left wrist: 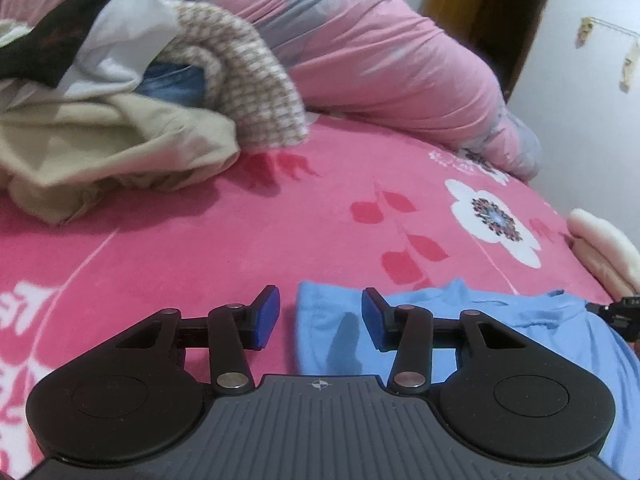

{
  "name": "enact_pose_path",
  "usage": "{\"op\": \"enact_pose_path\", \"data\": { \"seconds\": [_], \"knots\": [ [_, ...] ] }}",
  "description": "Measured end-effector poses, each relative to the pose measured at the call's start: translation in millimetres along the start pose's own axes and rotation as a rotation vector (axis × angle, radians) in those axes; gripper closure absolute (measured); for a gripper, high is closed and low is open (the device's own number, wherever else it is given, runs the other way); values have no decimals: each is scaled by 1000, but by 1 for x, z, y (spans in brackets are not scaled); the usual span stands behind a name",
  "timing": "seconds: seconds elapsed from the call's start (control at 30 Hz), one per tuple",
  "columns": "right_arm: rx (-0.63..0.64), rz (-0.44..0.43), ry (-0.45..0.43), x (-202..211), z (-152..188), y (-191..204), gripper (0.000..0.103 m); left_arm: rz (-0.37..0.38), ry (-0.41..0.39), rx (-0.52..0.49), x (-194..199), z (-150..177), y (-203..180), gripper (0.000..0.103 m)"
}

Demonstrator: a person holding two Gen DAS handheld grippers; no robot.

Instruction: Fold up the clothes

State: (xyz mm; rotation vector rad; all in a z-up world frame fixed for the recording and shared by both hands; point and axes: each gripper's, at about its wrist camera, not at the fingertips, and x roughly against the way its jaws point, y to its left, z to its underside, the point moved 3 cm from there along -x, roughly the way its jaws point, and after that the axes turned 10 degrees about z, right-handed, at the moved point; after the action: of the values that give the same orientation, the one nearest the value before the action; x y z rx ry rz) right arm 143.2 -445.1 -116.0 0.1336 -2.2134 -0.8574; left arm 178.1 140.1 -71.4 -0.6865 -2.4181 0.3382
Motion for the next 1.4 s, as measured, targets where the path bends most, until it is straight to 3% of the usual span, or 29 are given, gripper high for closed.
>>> {"op": "enact_pose_path", "data": {
  "seconds": [0.3,0.37,0.43,0.63,0.97,1.17,1.27,1.4],
  "knots": [
    [6,-4,-8,0,1,0,98,-6,3,-39,-9,2,-2,69],
    [6,-5,-10,0,1,0,99,-2,-8,-44,-8,2,-3,74],
    [6,-4,-13,0,1,0,99,7,-18,-60,-6,2,-6,89],
    [27,3,-36,3,2,4,99,13,-52,-121,-4,5,-17,98],
    [142,-21,-182,30,-3,33,100,16,-172,-104,16,0,-19,100],
    [159,-72,-257,52,-14,52,100,33,-262,-31,34,-13,-11,100],
    [163,-64,-251,46,-17,55,100,3,-273,-10,33,-17,-3,100],
    [147,-21,-196,22,-15,45,101,-31,-227,36,20,-13,10,100]
  ]
}}
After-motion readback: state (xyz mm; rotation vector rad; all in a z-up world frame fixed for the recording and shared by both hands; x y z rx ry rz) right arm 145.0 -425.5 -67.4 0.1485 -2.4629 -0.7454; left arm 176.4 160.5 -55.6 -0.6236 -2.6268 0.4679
